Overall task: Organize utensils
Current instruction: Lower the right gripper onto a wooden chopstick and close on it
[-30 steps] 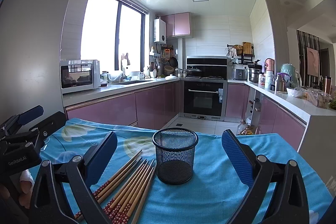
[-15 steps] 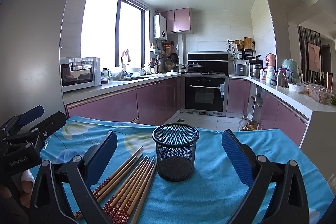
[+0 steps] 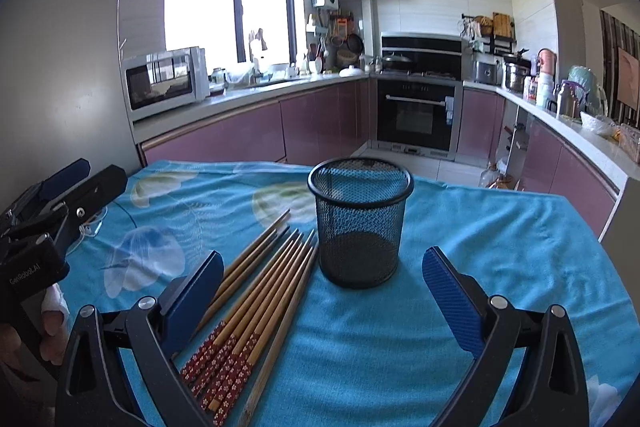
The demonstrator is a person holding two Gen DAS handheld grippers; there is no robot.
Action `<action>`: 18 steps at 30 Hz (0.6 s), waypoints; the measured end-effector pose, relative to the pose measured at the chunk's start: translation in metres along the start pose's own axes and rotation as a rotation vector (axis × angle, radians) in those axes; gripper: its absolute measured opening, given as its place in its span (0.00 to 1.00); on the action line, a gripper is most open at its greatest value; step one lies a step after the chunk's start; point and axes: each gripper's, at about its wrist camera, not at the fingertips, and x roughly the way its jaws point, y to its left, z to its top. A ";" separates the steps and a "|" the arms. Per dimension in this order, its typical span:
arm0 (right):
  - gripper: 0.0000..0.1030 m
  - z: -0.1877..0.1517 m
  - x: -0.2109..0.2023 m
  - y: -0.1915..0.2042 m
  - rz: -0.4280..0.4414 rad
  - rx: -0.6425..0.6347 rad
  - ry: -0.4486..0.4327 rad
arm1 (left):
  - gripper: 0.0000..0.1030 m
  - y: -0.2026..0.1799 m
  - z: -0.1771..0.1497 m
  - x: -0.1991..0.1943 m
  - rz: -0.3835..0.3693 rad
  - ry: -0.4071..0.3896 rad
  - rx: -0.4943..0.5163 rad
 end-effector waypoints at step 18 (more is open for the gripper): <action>0.45 -0.013 0.060 0.000 0.078 0.025 0.304 | 0.71 -0.009 -0.048 0.092 -0.136 0.440 0.136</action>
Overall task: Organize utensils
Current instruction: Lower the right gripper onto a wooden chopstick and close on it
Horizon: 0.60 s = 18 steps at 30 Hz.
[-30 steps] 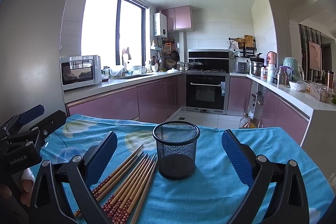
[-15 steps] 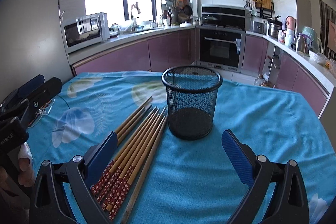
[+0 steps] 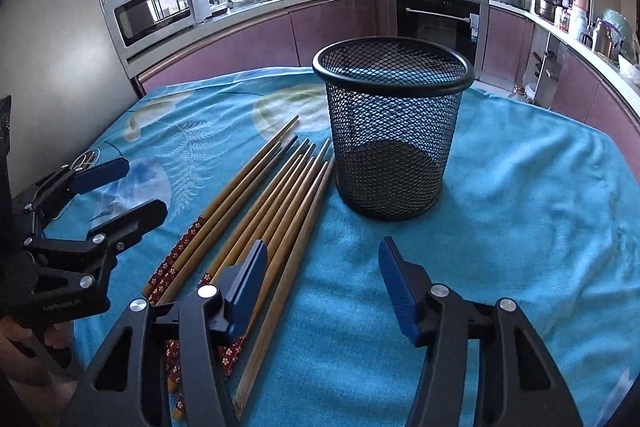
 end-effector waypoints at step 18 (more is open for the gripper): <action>0.20 0.012 0.027 0.003 0.003 -0.018 0.080 | 0.35 -0.002 0.010 0.062 -0.117 0.180 0.014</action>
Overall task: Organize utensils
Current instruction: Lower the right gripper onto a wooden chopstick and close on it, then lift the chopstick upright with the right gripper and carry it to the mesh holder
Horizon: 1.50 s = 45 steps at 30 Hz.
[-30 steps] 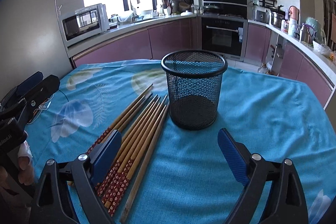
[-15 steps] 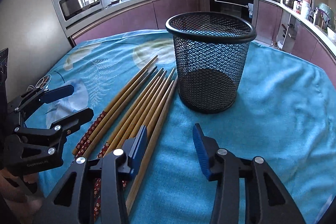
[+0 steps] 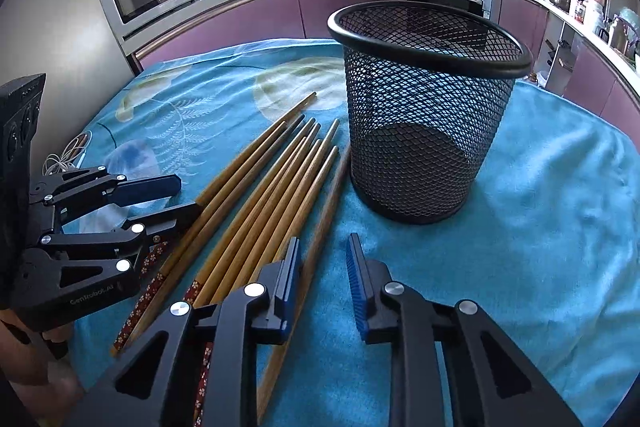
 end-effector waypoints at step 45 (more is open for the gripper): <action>0.06 0.002 -0.073 -0.016 0.282 0.040 -0.177 | 0.07 -0.002 -0.014 -0.047 -0.275 -0.060 -0.113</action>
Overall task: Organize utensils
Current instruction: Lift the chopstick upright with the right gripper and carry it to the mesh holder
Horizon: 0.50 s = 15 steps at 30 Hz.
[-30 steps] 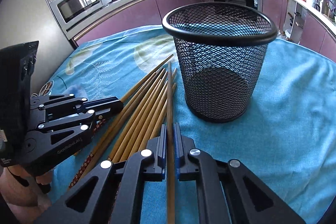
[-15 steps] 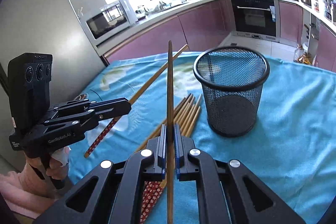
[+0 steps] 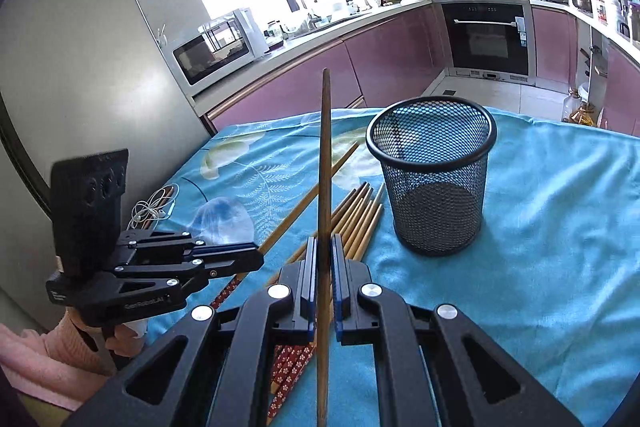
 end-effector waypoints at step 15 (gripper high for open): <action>0.06 -0.010 0.009 -0.005 -0.009 0.004 0.029 | 0.17 0.013 0.013 0.046 0.136 0.122 0.102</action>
